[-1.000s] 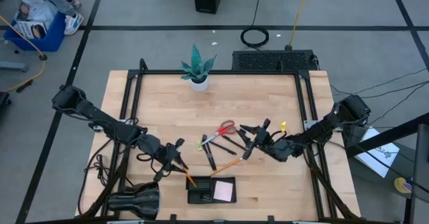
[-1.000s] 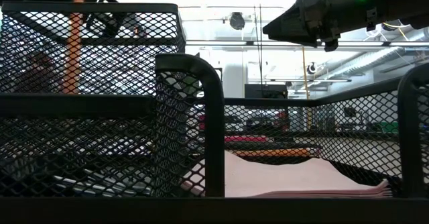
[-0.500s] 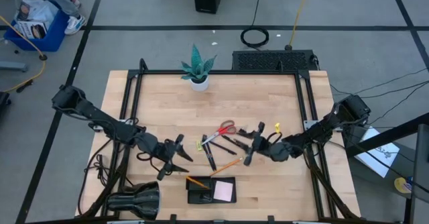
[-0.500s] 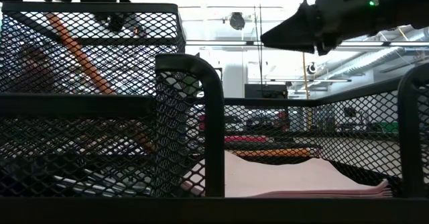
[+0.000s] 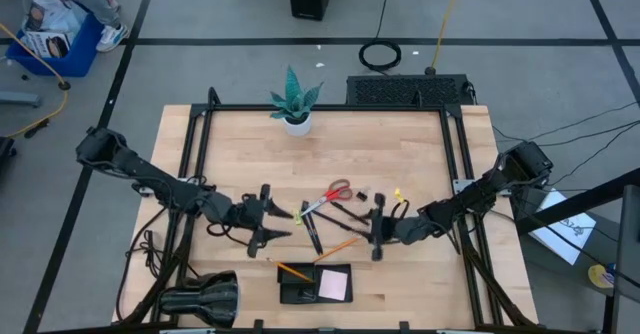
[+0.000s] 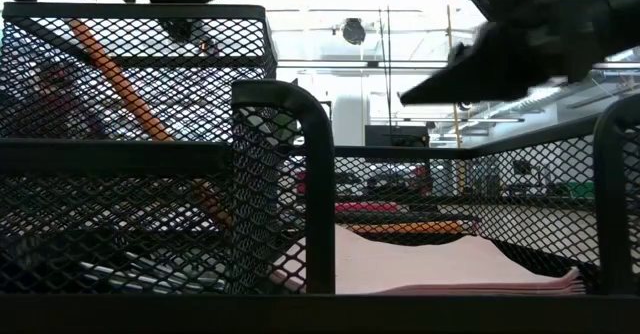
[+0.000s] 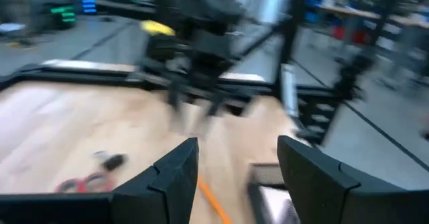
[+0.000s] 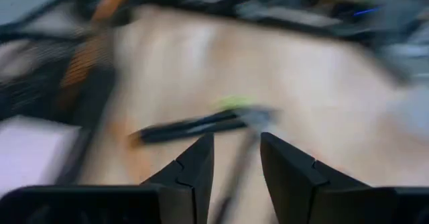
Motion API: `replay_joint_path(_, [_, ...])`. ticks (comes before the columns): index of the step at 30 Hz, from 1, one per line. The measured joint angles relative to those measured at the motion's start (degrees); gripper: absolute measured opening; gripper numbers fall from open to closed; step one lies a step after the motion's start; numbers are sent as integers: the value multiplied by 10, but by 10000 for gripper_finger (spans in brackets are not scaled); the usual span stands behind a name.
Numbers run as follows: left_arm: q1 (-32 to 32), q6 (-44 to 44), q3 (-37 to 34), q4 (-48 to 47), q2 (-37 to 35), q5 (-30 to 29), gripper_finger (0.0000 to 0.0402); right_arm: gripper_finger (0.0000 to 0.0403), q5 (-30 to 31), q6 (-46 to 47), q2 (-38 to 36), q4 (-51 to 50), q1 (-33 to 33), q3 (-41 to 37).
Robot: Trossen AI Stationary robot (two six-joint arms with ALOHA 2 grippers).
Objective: Pick and place office supplies into organizer
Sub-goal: Put the yellow pencil into the black desk organizer
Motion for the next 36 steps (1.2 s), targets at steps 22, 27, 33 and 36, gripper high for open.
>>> replay_joint_path(22, [14, -41, 0, -2, 0, -8, 209, 116, -165, 49, 0, 218, -41, -192])
replay_joint_path(27, [14, -41, 0, -8, 0, -8, 209, 116, -165, 49, 2, 215, -41, -181])
replay_joint_path(33, [14, -47, 0, -14, 0, -7, 209, 116, -164, 66, 3, 122, -46, -149])
replay_joint_path(36, [14, -51, 0, -16, 0, -7, 209, 116, -165, 56, 5, 144, -45, -143])
